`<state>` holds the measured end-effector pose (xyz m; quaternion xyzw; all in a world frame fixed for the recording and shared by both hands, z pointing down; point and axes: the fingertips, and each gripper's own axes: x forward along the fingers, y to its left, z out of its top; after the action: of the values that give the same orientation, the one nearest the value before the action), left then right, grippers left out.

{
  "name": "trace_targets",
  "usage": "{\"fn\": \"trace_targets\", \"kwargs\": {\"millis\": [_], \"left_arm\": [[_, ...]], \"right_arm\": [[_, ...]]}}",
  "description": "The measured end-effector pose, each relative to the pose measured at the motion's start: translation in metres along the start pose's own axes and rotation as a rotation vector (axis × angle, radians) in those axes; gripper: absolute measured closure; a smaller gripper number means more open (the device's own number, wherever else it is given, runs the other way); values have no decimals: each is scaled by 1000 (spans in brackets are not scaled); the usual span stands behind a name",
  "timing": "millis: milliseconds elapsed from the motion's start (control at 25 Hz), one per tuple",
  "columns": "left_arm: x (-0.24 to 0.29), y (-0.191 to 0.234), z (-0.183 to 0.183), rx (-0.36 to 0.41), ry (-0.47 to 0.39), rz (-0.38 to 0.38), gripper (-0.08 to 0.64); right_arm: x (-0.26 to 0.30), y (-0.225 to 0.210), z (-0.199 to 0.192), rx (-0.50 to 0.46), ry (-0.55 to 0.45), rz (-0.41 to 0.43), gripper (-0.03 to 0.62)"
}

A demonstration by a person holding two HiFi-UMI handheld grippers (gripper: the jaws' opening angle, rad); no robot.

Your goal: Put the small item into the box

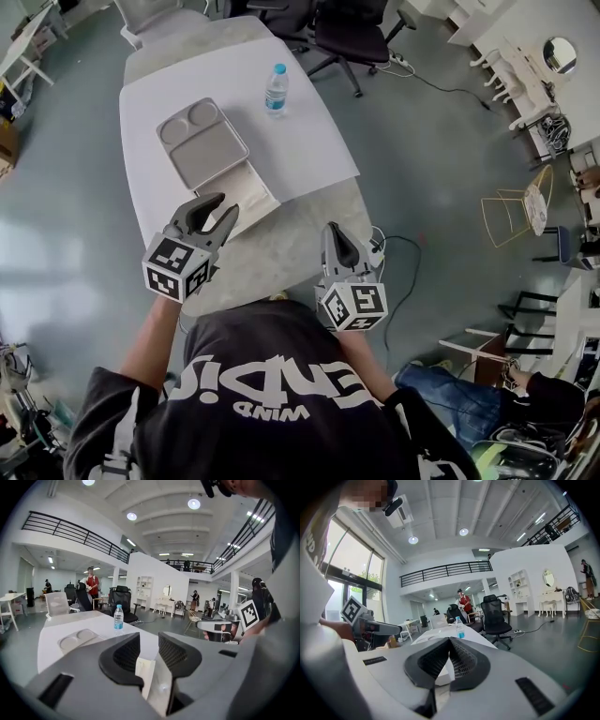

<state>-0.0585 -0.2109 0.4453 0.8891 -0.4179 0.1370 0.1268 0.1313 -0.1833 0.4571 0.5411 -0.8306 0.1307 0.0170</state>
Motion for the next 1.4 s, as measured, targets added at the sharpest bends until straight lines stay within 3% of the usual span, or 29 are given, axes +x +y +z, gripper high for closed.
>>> {"fn": "trace_targets", "kwargs": {"millis": [520, 1400], "left_arm": [[-16, -1, -10, 16, -190, 115, 540], [-17, 8, -34, -43, -198, 165, 551]], "right_arm": [[0, 9, -13, -51, 6, 17, 574], [4, 13, -19, -77, -7, -1, 575]]}}
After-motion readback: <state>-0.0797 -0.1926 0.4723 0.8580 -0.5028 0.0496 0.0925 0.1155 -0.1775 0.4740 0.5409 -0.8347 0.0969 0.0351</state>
